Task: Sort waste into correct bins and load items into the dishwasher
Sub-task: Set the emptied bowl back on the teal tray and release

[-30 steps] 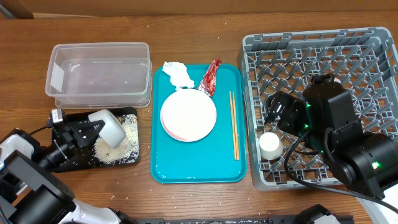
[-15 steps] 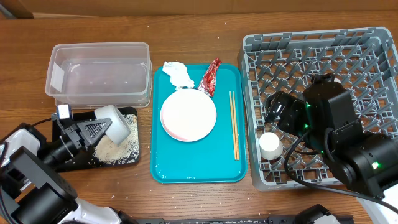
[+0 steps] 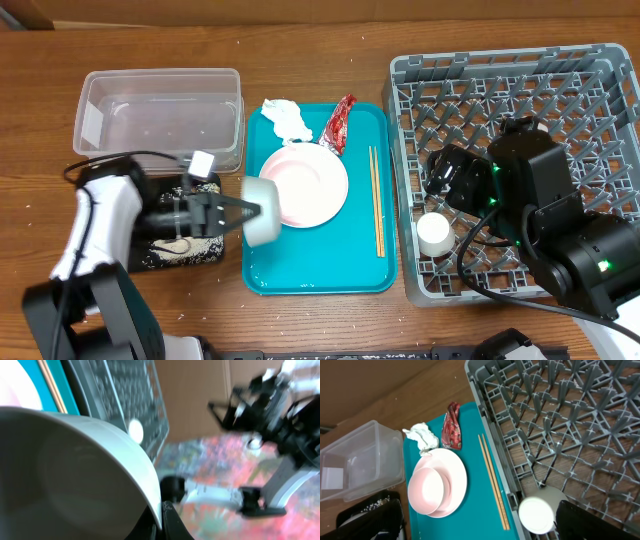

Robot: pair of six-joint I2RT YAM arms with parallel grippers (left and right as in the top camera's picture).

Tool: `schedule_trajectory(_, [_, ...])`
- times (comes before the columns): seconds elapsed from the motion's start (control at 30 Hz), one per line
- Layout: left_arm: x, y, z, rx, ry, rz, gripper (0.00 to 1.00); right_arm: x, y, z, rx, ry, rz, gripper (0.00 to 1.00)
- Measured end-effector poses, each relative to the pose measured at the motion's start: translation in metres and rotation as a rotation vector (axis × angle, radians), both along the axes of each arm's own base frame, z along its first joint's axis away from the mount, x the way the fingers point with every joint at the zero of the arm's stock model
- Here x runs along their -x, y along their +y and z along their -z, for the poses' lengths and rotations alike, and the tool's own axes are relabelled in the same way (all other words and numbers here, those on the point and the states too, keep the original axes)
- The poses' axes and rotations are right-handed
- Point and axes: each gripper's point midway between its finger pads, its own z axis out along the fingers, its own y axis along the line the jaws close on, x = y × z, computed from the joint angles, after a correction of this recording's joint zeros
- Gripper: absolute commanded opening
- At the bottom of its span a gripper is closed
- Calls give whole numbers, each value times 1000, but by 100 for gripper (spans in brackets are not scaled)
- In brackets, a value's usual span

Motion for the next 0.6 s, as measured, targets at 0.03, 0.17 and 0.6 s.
schedule_trajectory(0.03, [4, -7, 3, -22, 0, 35, 4, 0, 0, 0, 0, -1, 0, 100])
schedule_trajectory(0.17, [11, -28, 37, -217, 71, 163, 4, -1, 0, -1, -3, -7, 0, 100])
schedule_trajectory(0.6, [38, -44, 126, -1152, 206, 112, 4, -4, 2, -4, -11, -24, 0, 100])
